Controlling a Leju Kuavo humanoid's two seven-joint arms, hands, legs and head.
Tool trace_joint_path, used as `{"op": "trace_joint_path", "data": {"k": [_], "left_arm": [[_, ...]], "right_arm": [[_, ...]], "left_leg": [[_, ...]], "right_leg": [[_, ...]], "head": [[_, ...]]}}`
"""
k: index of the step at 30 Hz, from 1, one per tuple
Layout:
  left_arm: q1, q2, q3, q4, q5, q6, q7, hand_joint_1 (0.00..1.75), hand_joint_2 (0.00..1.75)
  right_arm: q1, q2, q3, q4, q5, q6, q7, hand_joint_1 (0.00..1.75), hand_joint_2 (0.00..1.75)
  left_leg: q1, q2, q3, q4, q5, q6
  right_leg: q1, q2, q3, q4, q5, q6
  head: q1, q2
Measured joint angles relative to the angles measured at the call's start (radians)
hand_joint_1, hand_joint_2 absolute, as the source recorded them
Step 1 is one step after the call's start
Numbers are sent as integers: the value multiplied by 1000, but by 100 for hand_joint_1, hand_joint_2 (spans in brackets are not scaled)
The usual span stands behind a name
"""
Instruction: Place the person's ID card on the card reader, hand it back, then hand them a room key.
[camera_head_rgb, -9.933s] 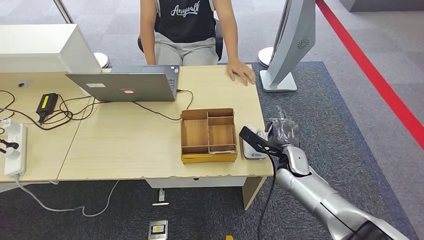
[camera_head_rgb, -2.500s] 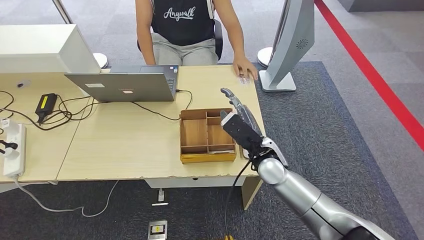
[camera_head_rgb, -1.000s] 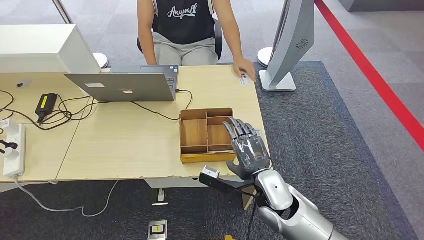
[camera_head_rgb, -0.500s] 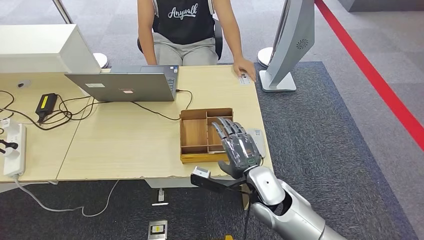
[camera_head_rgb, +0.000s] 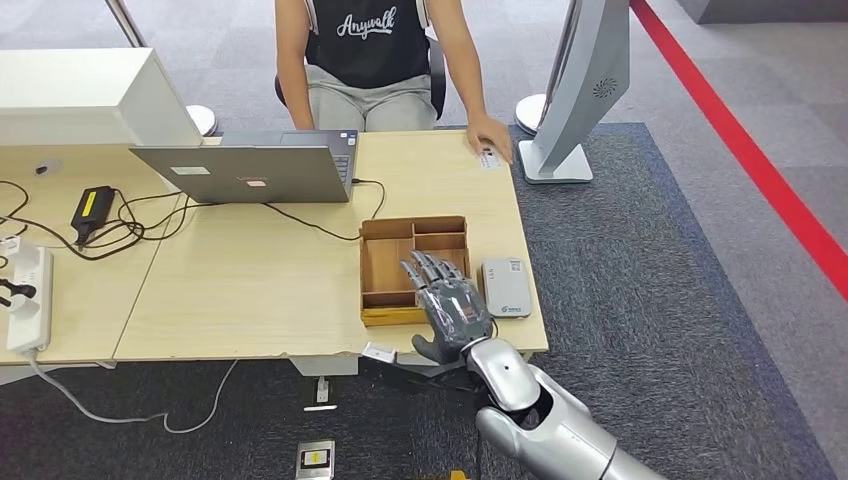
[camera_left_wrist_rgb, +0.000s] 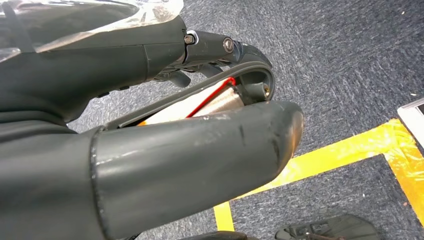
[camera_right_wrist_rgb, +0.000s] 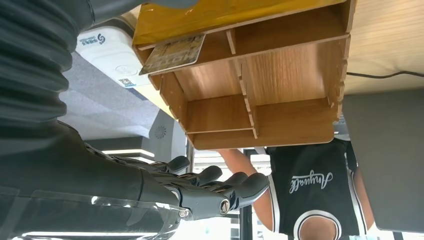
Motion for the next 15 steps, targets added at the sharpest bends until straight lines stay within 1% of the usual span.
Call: {"op": "trace_joint_path", "data": {"k": [7, 15], "left_arm": [[0, 0, 0, 0, 0, 1, 0, 0, 0], [0, 0, 0, 0, 6, 3, 0, 0, 0]], "right_arm": [[-15, 31, 14, 73, -4, -24, -3, 0, 175], [-43, 48, 22, 142, -5, -72, 0, 0, 175]], "left_leg": [[0, 0, 0, 0, 0, 0], [0, 0, 0, 0, 0, 0]], "right_leg": [[0, 0, 0, 0, 0, 0], [0, 0, 0, 0, 0, 0]], "head": [[0, 0], [0, 0]]}}
